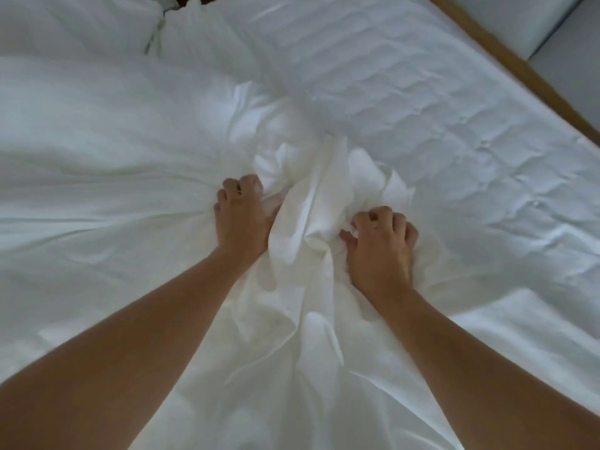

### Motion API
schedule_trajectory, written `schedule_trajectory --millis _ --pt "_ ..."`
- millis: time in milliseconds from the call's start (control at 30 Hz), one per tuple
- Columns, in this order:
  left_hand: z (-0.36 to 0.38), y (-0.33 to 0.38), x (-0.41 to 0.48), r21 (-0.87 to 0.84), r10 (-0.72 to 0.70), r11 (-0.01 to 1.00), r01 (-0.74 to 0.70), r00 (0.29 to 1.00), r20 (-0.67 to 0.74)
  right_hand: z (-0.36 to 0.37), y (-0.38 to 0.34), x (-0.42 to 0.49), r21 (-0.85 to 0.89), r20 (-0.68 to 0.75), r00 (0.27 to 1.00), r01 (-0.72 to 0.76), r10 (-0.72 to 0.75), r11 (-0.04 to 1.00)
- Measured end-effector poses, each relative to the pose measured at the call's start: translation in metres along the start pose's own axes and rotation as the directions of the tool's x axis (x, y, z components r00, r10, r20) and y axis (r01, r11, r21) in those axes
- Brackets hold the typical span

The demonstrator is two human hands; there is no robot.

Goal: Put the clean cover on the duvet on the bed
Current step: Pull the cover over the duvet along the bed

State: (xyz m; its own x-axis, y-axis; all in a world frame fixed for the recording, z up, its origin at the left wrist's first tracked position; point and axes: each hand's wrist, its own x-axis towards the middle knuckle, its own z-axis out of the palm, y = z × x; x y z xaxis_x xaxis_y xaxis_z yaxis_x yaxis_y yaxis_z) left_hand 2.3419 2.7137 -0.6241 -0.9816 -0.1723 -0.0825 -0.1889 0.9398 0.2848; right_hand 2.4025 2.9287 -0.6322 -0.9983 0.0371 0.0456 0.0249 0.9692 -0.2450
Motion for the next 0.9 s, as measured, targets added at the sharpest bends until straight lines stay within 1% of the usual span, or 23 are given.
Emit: schedule_trajectory --millis 33,67,100,167,233,267,333,367,400,433,467,500,533,567,600,633,667,700,733,767,800,833,900 --pt "-0.004 -0.005 -0.013 -0.017 0.049 0.999 -0.050 0.998 -0.051 -0.004 -0.005 -0.003 0.041 -0.078 0.997 0.001 0.002 0.999" --pt "-0.009 -0.010 -0.022 -0.052 0.078 0.995 -0.080 0.996 -0.044 -0.009 -0.010 -0.007 0.082 -0.126 0.992 -0.011 0.021 0.997" --pt "-0.012 -0.014 -0.028 -0.092 0.079 0.993 -0.080 0.997 -0.014 -0.014 -0.017 -0.009 0.125 -0.166 0.985 -0.023 0.044 0.992" --pt "-0.023 -0.026 -0.031 -0.184 0.041 0.982 -0.031 0.998 0.053 -0.027 -0.033 -0.016 0.211 -0.249 0.965 -0.021 0.075 0.977" --pt "-0.037 -0.043 -0.034 -0.200 -0.024 0.979 0.041 0.996 0.083 -0.042 -0.053 -0.027 0.320 -0.323 0.944 0.047 0.062 0.946" --pt "-0.046 -0.057 -0.039 -0.189 -0.046 0.980 0.061 0.995 0.083 -0.048 -0.063 -0.034 0.375 -0.320 0.947 0.099 0.029 0.922" --pt "-0.065 -0.095 -0.057 -0.149 -0.111 0.982 0.119 0.992 0.066 -0.053 -0.083 -0.056 0.450 -0.231 0.967 0.207 -0.111 0.869" --pt "-0.075 -0.117 -0.069 -0.141 -0.170 0.975 0.173 0.985 0.035 -0.054 -0.089 -0.066 0.462 -0.154 0.967 0.252 -0.203 0.850" --pt "-0.086 -0.139 -0.081 -0.142 -0.241 0.960 0.240 0.971 0.007 -0.054 -0.092 -0.075 0.454 -0.051 0.961 0.264 -0.271 0.851" --pt "-0.094 -0.158 -0.093 -0.151 -0.310 0.940 0.304 0.950 -0.017 -0.052 -0.092 -0.083 0.405 0.054 0.959 0.232 -0.277 0.885" --pt "-0.098 -0.172 -0.103 -0.173 -0.366 0.919 0.355 0.930 -0.038 -0.049 -0.091 -0.091 0.320 0.121 0.969 0.168 -0.216 0.932" --pt "-0.099 -0.179 -0.113 -0.192 -0.384 0.911 0.366 0.921 -0.064 -0.047 -0.092 -0.099 0.215 0.144 0.983 0.084 -0.117 0.973" --pt "-0.096 -0.177 -0.125 -0.204 -0.355 0.920 0.334 0.931 -0.078 -0.045 -0.095 -0.110 0.144 0.140 0.989 0.038 -0.058 0.989" --pt "-0.090 -0.170 -0.139 -0.203 -0.288 0.942 0.268 0.955 -0.076 -0.042 -0.102 -0.124 0.117 0.128 0.989 0.060 -0.075 0.991" --pt "-0.081 -0.158 -0.154 -0.170 -0.203 0.966 0.194 0.979 -0.033 -0.035 -0.108 -0.140 0.115 0.150 0.976 0.139 -0.156 0.984" --pt "-0.070 -0.145 -0.172 -0.100 -0.123 0.987 0.128 0.991 0.057 -0.026 -0.113 -0.156 0.094 0.218 0.943 0.235 -0.250 0.968" --pt "-0.055 -0.136 -0.192 0.015 -0.068 0.998 0.067 0.978 0.196 -0.015 -0.113 -0.169 0.056 0.336 0.894 0.297 -0.298 0.953" --pt "-0.040 -0.131 -0.214 0.130 -0.033 0.991 -0.013 0.937 0.347 -0.005 -0.111 -0.178 0.006 0.473 0.839 0.302 -0.269 0.953" --pt "-0.025 -0.131 -0.236 0.198 -0.021 0.977 -0.079 0.889 0.457 0.004 -0.107 -0.184 -0.055 0.567 0.799 0.280 -0.201 0.958" --pt "-0.015 -0.139 -0.259 0.224 -0.023 0.969 -0.104 0.865 0.501 0.011 -0.112 -0.189 -0.110 0.596 0.791 0.252 -0.139 0.962" --pt "-0.004 -0.141 -0.272 0.229 -0.028 0.967 -0.108 0.854 0.519 0.017 -0.111 -0.190 -0.155 0.589 0.804 0.207 -0.078 0.966" --pt "0.002 -0.142 -0.283 0.228 -0.042 0.969 -0.091 0.853 0.521 0.019 -0.116 -0.193 -0.185 0.550 0.834 0.162 -0.035 0.969" --pt "-0.004 -0.146 -0.306 0.217 -0.083 0.976 -0.020 0.886 0.456 0.014 -0.131 -0.218 -0.182 0.454 0.891 0.108 -0.014 0.977"
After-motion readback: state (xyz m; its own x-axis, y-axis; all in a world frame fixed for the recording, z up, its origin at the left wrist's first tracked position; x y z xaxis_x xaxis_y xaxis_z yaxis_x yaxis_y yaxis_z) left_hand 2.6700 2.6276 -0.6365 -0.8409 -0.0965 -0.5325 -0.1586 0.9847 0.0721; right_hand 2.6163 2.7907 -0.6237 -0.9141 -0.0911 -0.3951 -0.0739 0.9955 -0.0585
